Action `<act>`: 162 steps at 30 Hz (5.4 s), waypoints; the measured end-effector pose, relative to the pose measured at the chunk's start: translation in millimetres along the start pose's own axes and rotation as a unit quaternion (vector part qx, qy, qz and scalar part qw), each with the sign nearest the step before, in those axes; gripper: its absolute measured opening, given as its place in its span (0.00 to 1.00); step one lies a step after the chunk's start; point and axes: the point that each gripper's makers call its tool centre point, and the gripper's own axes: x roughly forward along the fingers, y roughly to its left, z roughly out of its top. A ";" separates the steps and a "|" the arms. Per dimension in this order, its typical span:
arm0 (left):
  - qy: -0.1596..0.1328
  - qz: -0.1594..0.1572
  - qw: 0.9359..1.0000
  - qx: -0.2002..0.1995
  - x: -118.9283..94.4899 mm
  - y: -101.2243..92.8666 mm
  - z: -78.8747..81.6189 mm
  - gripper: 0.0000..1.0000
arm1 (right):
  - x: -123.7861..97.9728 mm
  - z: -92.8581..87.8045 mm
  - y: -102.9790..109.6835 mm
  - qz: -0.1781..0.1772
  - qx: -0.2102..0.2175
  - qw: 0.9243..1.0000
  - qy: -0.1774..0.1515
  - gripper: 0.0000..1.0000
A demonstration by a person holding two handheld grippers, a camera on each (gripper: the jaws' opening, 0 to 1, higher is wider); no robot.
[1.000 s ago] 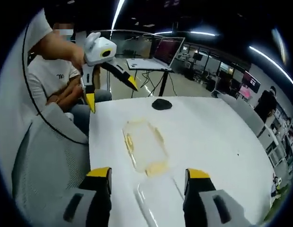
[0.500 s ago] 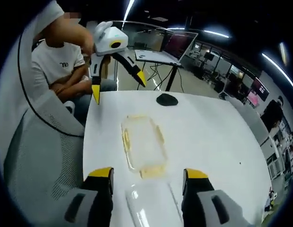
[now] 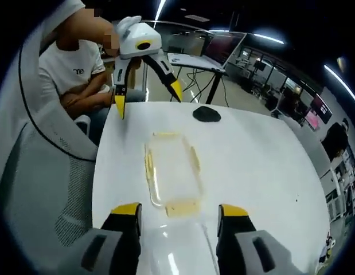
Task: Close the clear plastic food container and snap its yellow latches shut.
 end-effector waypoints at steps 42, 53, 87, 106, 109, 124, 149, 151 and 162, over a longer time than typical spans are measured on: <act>0.070 -0.083 0.991 0.084 46.4 17.8 -43.7 0.57 | 59.9 -24.7 -6.4 0.079 -0.053 0.991 0.099 0.42; 0.077 -0.100 0.988 0.092 54.8 18.9 -47.9 0.48 | 72.4 -33.3 -7.9 0.094 -0.063 0.984 0.137 0.43; 0.093 -0.119 0.987 0.059 68.0 17.2 -52.2 0.37 | 84.8 -43.7 0.3 0.138 -0.070 0.973 0.170 0.36; 0.096 -0.125 0.986 0.055 21.8 10.0 -23.1 0.37 | 40.3 -9.1 5.3 0.145 -0.062 0.980 0.120 0.36; 0.092 -0.126 0.987 0.047 16.4 8.0 -11.0 0.37 | 27.9 -8.0 2.2 0.145 -0.065 0.980 0.118 0.36; 0.107 -0.118 0.986 0.055 -0.3 2.0 40.5 0.37 | -27.1 -4.5 -8.6 0.137 -0.069 0.983 0.098 0.36; 0.127 -0.119 0.982 0.072 44.0 -20.0 113.8 0.37 | -92.0 -64.8 -23.1 0.119 -0.063 0.985 0.109 0.36; 0.127 -0.121 0.982 0.072 48.1 -22.7 119.0 0.37 | -95.8 -71.1 -23.1 0.119 -0.064 0.985 0.111 0.36; 0.139 -0.123 0.979 0.083 74.2 -30.0 138.2 0.36 | -106.9 -103.2 -26.4 0.121 -0.054 0.985 0.111 0.36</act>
